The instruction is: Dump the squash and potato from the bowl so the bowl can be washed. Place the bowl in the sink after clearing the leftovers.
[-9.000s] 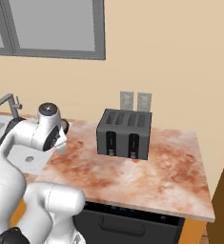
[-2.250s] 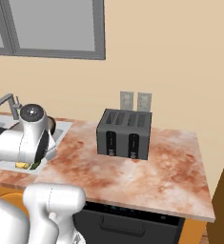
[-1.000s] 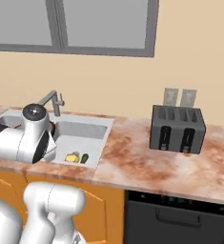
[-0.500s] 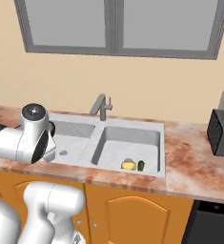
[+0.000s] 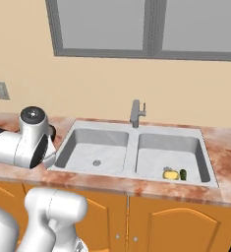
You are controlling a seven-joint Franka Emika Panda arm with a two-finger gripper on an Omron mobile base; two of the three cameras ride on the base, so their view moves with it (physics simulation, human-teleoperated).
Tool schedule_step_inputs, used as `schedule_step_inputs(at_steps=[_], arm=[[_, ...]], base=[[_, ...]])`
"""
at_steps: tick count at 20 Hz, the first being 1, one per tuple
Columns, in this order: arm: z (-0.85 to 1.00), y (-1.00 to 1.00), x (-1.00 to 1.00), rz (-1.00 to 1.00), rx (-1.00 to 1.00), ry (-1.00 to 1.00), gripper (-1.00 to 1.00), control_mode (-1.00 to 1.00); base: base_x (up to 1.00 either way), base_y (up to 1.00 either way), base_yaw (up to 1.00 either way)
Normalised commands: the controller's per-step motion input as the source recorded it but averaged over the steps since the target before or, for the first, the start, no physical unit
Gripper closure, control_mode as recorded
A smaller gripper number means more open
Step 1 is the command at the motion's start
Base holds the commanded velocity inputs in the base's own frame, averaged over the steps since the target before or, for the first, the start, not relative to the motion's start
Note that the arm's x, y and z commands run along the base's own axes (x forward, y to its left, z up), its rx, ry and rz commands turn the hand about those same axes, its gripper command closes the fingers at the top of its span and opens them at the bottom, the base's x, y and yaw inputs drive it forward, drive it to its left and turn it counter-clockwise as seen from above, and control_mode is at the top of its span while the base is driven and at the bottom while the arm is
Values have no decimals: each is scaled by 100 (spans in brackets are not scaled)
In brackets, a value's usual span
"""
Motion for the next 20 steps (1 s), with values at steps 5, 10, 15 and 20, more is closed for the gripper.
schedule_step_inputs(at_steps=[5, 10, 15, 20], arm=[[0, 0, 5, -1, 0, 0, 100, -100], [-2, -45, 34, -16, 0, 0, 100, -100], [-32, -62, 72, -21, 0, 11, 100, -100], [-40, -35, 98, -20, 0, 22, 100, -100]], base=[[25, 6, -4], [0, 0, 0], [0, 0, 0], [0, 0, 0]])
